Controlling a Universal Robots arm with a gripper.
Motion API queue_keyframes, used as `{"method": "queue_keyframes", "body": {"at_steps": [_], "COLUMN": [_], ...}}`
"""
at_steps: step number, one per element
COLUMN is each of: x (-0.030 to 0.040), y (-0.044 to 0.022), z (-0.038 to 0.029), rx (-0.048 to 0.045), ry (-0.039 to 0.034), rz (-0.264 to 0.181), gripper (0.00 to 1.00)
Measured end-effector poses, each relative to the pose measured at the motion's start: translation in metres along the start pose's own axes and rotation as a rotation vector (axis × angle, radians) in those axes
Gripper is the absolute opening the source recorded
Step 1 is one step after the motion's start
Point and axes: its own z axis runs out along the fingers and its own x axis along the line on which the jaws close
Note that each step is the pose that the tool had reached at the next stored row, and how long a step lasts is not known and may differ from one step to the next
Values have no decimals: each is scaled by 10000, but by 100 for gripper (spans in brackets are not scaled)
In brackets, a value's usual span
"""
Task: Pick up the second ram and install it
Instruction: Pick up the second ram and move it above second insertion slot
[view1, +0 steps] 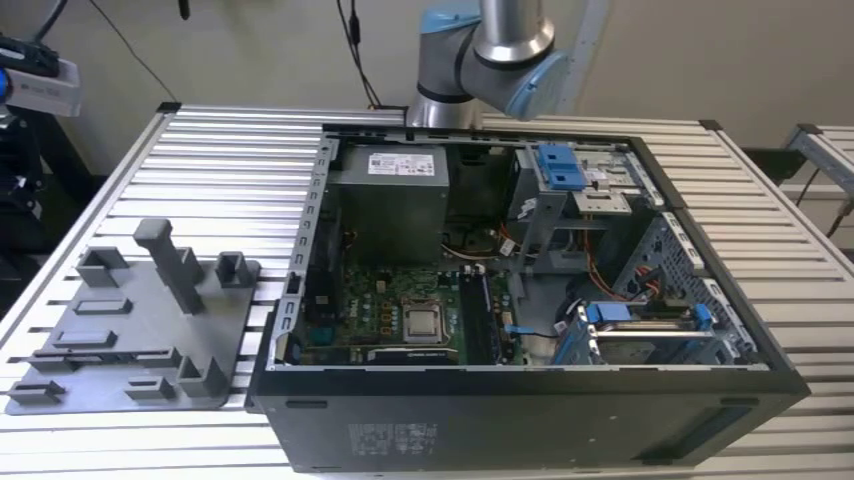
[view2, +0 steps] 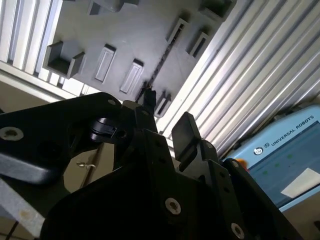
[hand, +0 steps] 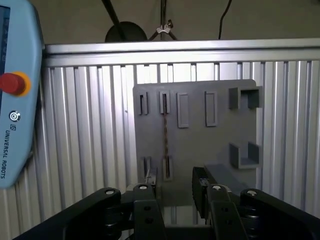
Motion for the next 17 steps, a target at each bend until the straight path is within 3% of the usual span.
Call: {"method": "queue_keyframes", "body": {"at_steps": [17], "x": [3], "y": [-4], "z": [275], "rx": [1], "ry": [-1], "rz": [1], "gripper": [42]}}
